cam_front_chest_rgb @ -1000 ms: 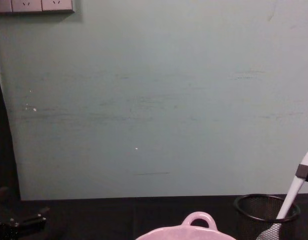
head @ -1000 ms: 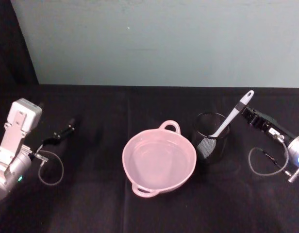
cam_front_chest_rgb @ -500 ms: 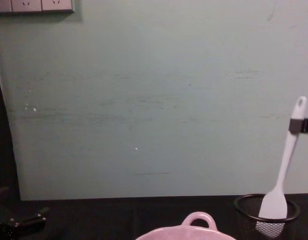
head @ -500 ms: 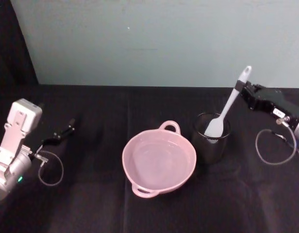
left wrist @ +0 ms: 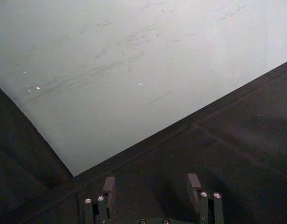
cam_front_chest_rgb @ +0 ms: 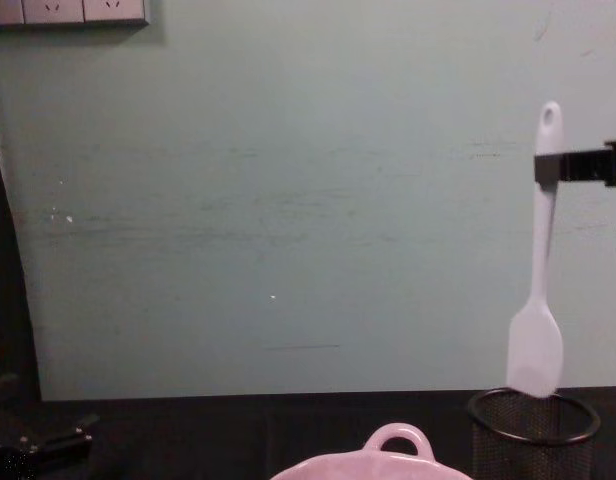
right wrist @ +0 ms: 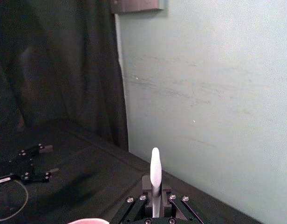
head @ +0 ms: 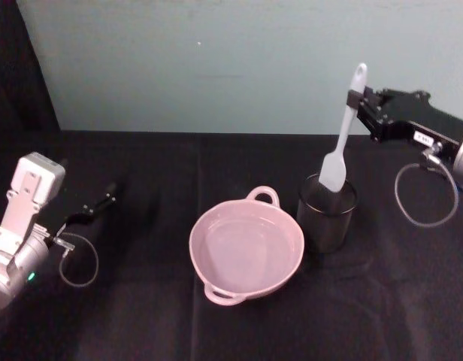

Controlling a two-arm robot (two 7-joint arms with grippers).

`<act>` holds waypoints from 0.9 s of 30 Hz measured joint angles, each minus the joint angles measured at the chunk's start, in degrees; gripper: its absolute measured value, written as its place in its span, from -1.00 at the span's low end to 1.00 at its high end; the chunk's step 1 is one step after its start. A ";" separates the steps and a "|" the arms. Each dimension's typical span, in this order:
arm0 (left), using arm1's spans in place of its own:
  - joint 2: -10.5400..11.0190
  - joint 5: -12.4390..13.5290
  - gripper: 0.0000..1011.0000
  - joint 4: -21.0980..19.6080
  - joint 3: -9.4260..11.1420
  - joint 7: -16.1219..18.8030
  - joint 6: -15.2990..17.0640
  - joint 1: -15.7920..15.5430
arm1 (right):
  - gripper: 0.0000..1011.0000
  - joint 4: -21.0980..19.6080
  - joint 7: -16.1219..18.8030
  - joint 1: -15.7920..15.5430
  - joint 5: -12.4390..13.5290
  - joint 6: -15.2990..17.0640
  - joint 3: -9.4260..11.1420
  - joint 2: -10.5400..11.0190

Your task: Use the one hand to pick up the spoon and stir the clear water in the bowl.

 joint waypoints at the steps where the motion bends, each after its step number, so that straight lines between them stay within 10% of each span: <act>1: 0.00 0.00 0.99 0.00 0.00 0.00 0.00 0.00 | -0.77 0.00 0.00 0.00 0.00 0.00 0.00 0.00; 17: 0.00 0.00 0.99 0.00 0.00 0.00 0.00 0.00 | -0.77 -1.41 5.34 6.65 -1.54 2.90 -4.35 -2.91; 27: 0.00 0.00 0.99 0.00 0.00 0.00 0.00 0.00 | -0.77 2.26 9.70 7.44 -3.09 -1.58 -9.18 -5.87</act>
